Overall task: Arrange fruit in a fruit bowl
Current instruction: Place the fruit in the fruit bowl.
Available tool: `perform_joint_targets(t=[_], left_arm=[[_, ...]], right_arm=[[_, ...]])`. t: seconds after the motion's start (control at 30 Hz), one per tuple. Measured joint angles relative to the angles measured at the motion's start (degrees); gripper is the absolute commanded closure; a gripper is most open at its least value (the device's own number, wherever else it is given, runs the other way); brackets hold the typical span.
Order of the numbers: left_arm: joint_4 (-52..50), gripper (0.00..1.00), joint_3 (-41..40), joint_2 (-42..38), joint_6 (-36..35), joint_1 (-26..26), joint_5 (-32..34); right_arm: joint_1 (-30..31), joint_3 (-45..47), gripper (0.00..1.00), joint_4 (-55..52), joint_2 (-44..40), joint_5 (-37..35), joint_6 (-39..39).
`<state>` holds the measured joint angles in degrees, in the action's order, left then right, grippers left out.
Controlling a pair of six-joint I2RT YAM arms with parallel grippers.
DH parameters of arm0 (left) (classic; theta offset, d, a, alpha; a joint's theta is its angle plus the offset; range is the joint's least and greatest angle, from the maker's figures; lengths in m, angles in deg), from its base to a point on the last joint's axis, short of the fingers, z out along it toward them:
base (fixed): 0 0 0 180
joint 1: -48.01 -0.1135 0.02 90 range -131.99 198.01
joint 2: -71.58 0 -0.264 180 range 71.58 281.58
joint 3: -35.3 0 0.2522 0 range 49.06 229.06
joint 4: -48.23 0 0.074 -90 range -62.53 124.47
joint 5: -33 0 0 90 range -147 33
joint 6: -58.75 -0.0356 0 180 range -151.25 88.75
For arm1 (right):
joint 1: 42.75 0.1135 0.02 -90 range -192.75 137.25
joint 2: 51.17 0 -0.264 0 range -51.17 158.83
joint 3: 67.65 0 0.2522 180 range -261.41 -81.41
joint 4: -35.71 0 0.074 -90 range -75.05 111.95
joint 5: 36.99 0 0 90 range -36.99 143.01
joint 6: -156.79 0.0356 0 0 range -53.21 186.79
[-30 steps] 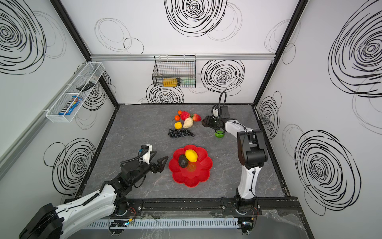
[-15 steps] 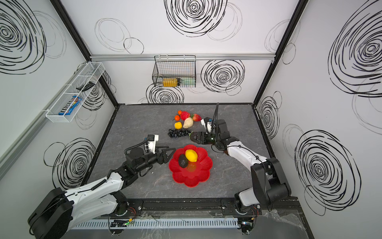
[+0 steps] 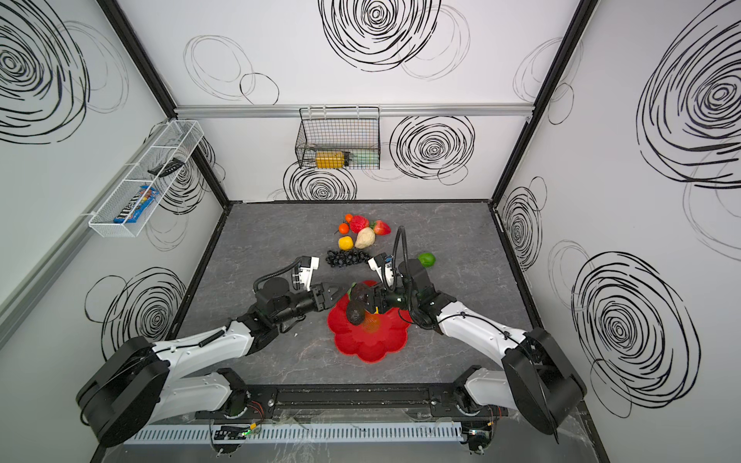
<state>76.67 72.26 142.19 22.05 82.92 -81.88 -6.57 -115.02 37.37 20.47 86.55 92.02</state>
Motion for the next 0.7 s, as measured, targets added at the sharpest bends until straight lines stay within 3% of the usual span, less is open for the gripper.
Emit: perform_joint_targets(t=[0.5, 0.7], left_arm=[[0.37, 0.65, 0.07, 1.07, 2.49, -0.07, 0.11], [0.39, 0.66, 0.07, 1.36, 2.89, -0.28, 0.17]], right_arm=[[2.38, 2.51, 0.42, 5.38, -1.46, -4.13, 0.92], [3.32, 2.95, 0.42, 6.69, -1.60, -4.46, 1.42]])
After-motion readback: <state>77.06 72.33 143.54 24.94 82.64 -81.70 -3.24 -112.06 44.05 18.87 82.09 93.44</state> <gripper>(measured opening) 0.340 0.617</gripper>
